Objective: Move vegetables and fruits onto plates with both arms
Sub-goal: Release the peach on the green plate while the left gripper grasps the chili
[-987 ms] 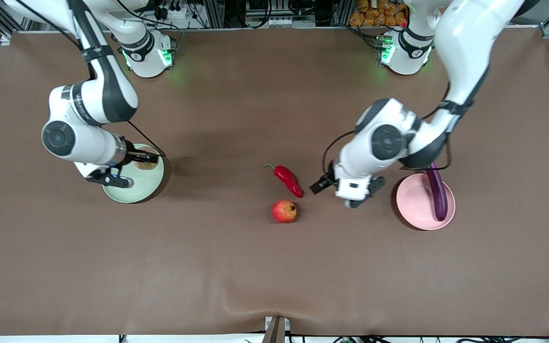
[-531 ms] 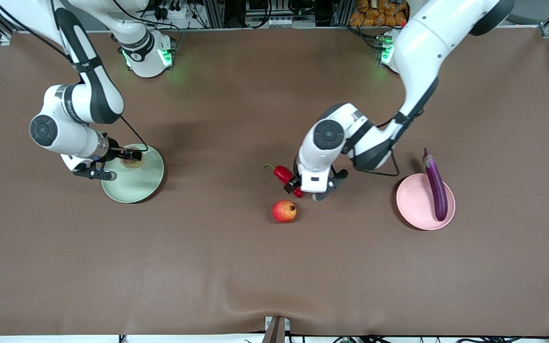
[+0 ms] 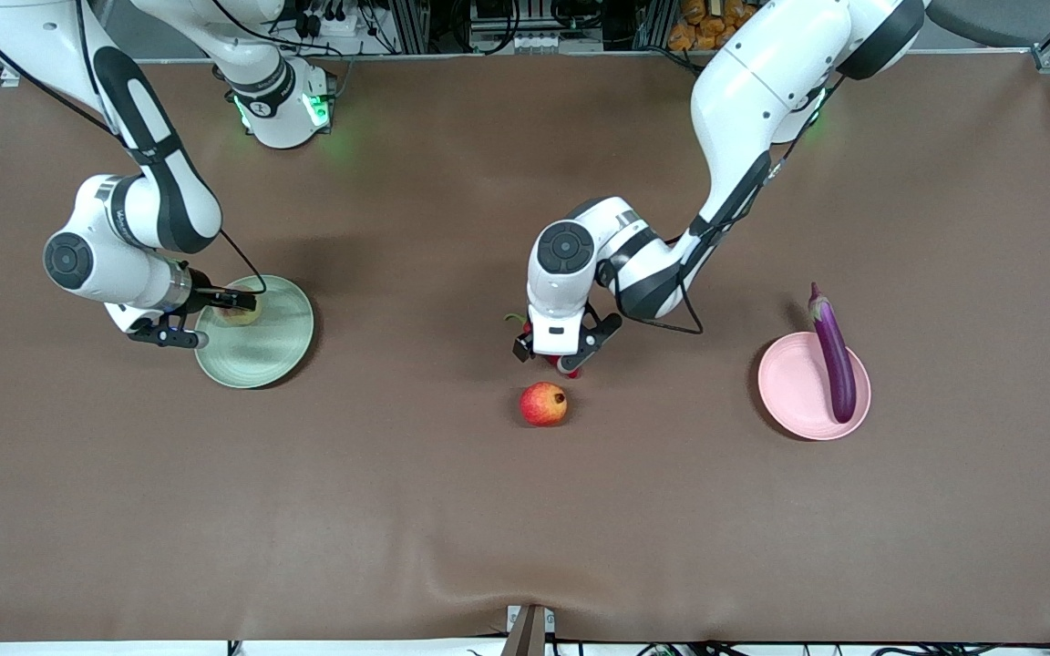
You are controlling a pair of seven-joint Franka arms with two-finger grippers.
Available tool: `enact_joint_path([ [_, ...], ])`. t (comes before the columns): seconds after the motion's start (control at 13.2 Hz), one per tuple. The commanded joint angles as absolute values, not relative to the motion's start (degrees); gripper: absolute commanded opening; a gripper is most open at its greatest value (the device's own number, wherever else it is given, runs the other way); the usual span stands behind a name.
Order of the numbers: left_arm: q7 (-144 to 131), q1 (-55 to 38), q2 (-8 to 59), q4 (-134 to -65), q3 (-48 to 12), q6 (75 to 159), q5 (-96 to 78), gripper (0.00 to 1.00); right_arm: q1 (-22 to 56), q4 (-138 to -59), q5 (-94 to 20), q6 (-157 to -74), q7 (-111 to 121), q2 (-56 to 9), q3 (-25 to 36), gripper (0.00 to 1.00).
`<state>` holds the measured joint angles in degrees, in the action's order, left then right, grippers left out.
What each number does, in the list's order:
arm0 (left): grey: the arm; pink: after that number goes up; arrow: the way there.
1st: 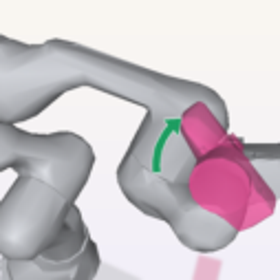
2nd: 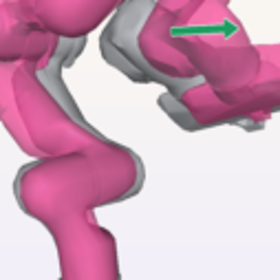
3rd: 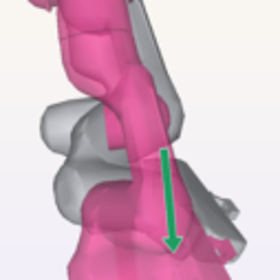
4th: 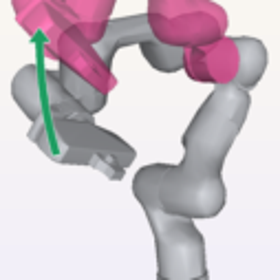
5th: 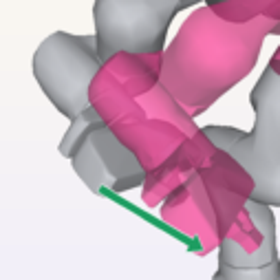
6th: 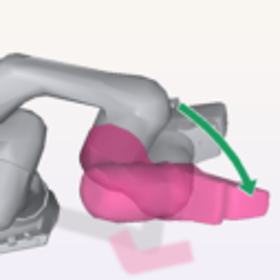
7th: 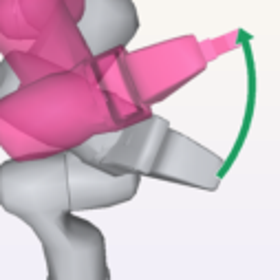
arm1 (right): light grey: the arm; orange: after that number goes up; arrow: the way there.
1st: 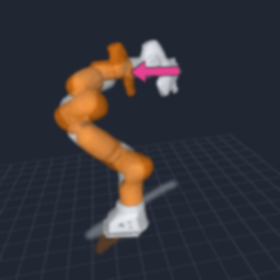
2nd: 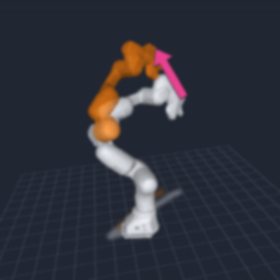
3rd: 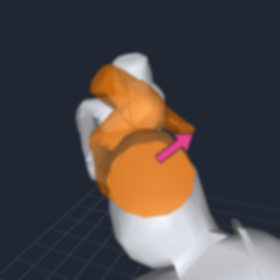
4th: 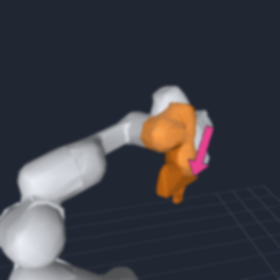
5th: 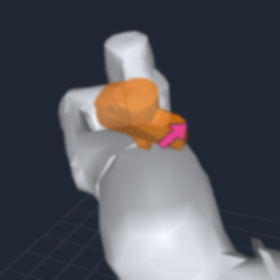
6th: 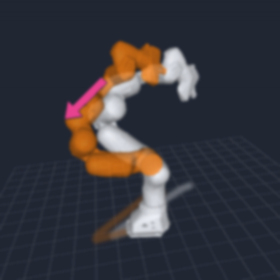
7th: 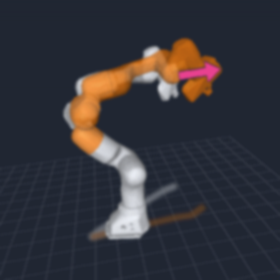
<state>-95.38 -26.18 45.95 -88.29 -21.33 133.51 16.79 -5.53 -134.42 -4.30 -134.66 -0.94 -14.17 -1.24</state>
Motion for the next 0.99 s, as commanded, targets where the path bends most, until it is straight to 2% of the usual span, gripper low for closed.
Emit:
enact_joint_path([
  [0.0,-97.3,-28.8,48.5,-86.6,-19.1,135.3,18.3,0.96,-5.6,-133.8,-4.9,-134.1,0.3,-13.6,-1.8,1.0],
  [0.08,-97.6,-29.4,48.8,-86.5,-18.1,135.3,18.3,0.9,-5.5,-130.6,-5.1,-128.9,-0.1,-13.4,-1.8,1.0],
  [0.23,-97.6,-29.8,49.7,-86.5,-17.8,136.0,18.3,0.74,-5.3,-121.0,-6.2,-113.2,-3.8,-13.5,-1.8,1.0],
  [0.3,-97.6,-29.7,49.7,-86.5,-17.8,136.1,18.2,0.54,-4.4,-118.0,-7.0,-108.9,-7.1,-13.4,-2.1,1.0],
  [0.38,-97.6,-29.6,49.3,-86.5,-17.9,136.1,18.1,0.24,-3.1,-115.9,-7.6,-106.5,-9.6,-13.4,-2.4,1.0],
  [0.46,-97.5,-29.4,48.9,-86.5,-17.8,136.0,18.2,0.0,-1.9,-113.0,-9.0,-103.6,-12.7,-13.4,-2.6,1.0],
  [0.68,-96.7,-26.5,44.5,-87.3,-17.9,134.1,18.7,0.0,-0.3,-107.2,-12.7,-98.8,-21.1,-13.4,-4.7,1.0],
  [0.91,-94.4,-23.9,38.0,-90.2,-18.5,125.0,18.4,0.0,0.7,-104.3,-18.4,-99.7,-33.4,-14.0,-9.0,1.0],
])
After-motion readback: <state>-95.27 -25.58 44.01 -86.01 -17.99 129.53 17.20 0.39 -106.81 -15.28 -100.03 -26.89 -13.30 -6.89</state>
